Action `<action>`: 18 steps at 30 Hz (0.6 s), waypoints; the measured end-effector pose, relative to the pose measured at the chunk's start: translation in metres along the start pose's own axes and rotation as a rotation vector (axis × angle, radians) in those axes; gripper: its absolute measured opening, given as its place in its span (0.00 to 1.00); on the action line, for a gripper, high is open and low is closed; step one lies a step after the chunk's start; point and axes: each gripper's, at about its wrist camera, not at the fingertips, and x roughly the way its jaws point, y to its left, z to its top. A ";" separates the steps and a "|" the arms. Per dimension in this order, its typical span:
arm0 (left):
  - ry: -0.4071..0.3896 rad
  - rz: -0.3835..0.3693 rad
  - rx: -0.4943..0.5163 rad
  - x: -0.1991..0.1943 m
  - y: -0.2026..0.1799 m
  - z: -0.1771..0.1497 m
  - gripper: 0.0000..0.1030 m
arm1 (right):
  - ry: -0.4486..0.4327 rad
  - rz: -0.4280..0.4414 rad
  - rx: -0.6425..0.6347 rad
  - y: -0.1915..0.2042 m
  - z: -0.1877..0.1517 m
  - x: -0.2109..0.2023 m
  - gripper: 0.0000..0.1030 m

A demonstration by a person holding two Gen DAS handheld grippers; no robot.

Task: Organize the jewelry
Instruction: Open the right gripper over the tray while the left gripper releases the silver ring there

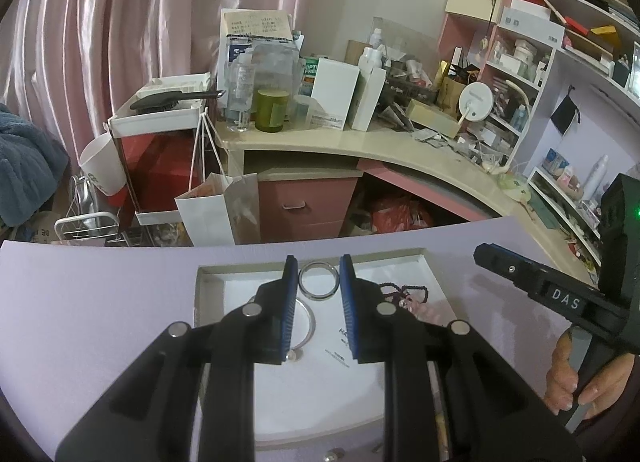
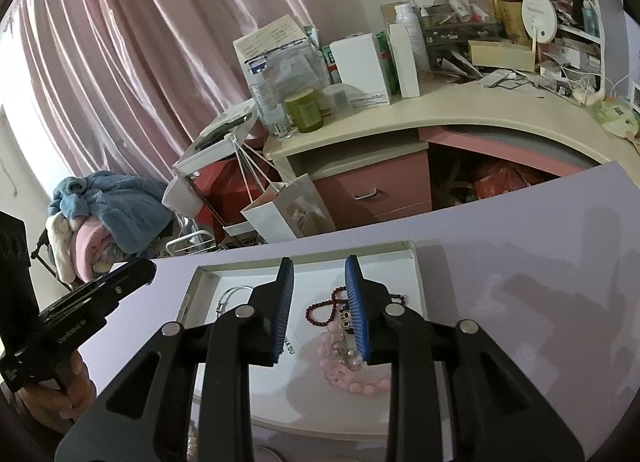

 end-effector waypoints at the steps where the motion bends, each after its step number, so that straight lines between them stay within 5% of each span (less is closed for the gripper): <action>1: 0.002 -0.001 0.000 0.002 0.000 -0.001 0.21 | 0.003 -0.001 0.002 0.000 0.000 0.001 0.27; 18: 0.089 0.028 0.005 0.065 0.007 -0.024 0.21 | 0.036 -0.035 0.038 -0.018 -0.010 0.006 0.27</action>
